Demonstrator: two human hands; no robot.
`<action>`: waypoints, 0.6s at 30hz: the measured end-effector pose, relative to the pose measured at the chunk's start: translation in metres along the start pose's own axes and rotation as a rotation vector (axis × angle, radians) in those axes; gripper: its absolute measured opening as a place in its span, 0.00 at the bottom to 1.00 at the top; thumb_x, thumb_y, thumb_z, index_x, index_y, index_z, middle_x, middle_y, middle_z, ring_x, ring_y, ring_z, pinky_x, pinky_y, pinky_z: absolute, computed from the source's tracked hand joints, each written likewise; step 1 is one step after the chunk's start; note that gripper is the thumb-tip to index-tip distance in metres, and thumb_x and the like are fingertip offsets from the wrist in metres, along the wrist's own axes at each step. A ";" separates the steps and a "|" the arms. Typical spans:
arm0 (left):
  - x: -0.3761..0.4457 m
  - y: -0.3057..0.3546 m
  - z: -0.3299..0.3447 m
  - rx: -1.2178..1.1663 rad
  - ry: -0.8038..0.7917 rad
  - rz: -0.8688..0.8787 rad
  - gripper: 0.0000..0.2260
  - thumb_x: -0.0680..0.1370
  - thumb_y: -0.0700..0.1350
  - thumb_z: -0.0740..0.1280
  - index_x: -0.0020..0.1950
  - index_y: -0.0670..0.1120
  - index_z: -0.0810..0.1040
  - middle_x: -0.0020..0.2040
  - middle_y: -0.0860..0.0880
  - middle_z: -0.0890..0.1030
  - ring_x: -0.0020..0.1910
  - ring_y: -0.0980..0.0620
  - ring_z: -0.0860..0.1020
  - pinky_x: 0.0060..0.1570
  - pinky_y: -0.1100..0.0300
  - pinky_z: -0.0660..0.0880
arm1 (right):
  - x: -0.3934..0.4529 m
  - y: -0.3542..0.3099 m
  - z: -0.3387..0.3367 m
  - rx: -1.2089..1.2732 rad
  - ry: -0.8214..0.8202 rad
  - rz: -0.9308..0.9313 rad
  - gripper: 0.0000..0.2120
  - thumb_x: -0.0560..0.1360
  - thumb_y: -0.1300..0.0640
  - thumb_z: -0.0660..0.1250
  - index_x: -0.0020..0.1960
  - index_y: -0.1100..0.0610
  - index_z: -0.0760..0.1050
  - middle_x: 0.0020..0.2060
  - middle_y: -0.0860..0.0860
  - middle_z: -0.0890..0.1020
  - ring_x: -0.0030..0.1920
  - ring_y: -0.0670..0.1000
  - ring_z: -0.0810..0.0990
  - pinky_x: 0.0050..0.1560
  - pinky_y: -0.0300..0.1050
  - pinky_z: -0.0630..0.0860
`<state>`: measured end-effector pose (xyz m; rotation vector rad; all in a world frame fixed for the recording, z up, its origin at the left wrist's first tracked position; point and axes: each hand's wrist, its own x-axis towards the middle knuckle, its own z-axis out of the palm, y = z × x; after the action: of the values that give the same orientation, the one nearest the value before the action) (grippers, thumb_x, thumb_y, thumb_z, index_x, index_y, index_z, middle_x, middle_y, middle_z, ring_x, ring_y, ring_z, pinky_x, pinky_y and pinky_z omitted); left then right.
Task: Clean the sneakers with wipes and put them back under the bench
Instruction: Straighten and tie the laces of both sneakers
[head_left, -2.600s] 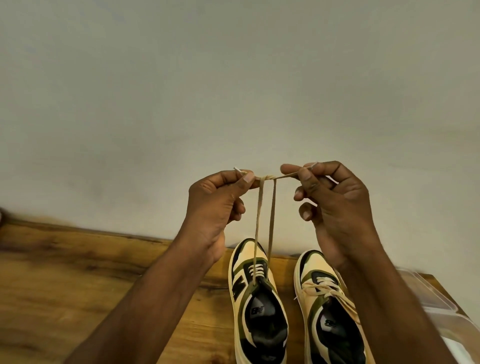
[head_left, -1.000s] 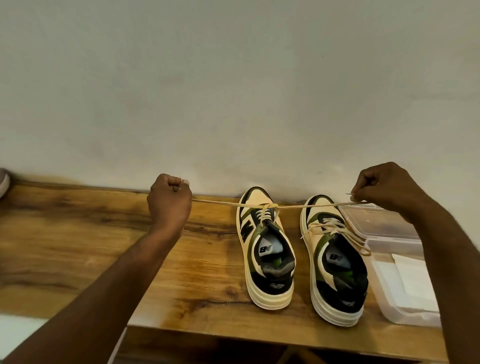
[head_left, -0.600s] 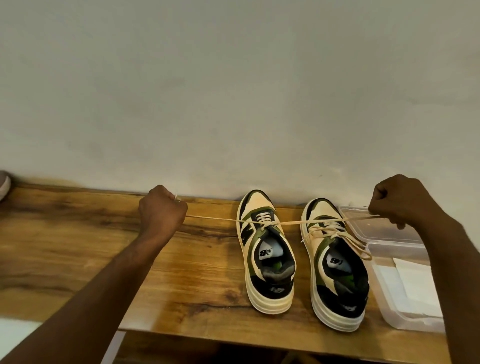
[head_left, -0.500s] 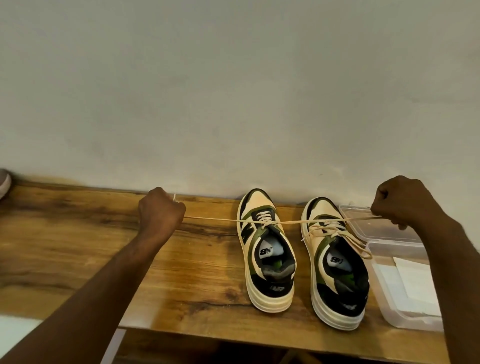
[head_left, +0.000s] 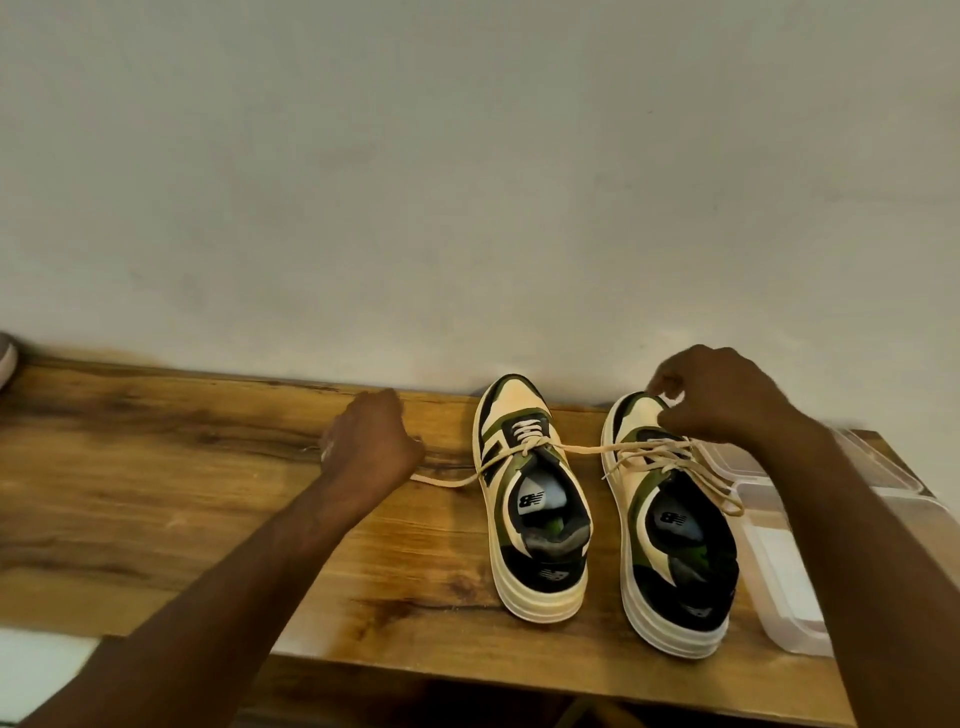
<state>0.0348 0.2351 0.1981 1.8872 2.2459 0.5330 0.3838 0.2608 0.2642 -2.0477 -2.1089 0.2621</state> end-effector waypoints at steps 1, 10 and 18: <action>-0.006 0.008 0.002 -0.088 0.000 0.059 0.18 0.75 0.52 0.76 0.63 0.48 0.81 0.59 0.50 0.82 0.57 0.48 0.81 0.51 0.55 0.76 | -0.002 -0.013 0.002 0.072 -0.006 -0.076 0.12 0.66 0.57 0.78 0.46 0.44 0.84 0.45 0.43 0.84 0.48 0.48 0.82 0.49 0.47 0.80; -0.029 0.053 0.026 -0.527 -0.201 0.346 0.08 0.78 0.45 0.76 0.57 0.52 0.86 0.52 0.56 0.84 0.36 0.67 0.74 0.38 0.70 0.67 | -0.009 -0.069 0.031 0.375 -0.275 -0.295 0.07 0.67 0.54 0.84 0.42 0.49 0.88 0.37 0.43 0.87 0.41 0.41 0.85 0.38 0.32 0.76; -0.023 0.058 0.021 -0.575 -0.261 0.271 0.02 0.79 0.44 0.76 0.48 0.49 0.84 0.45 0.54 0.83 0.35 0.60 0.77 0.37 0.63 0.72 | -0.009 -0.064 0.034 0.497 -0.293 -0.233 0.01 0.73 0.58 0.79 0.43 0.53 0.87 0.34 0.45 0.86 0.33 0.37 0.81 0.31 0.29 0.72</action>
<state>0.0995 0.2241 0.1972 1.8190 1.4754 0.8106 0.3134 0.2504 0.2475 -1.5373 -2.1300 0.9872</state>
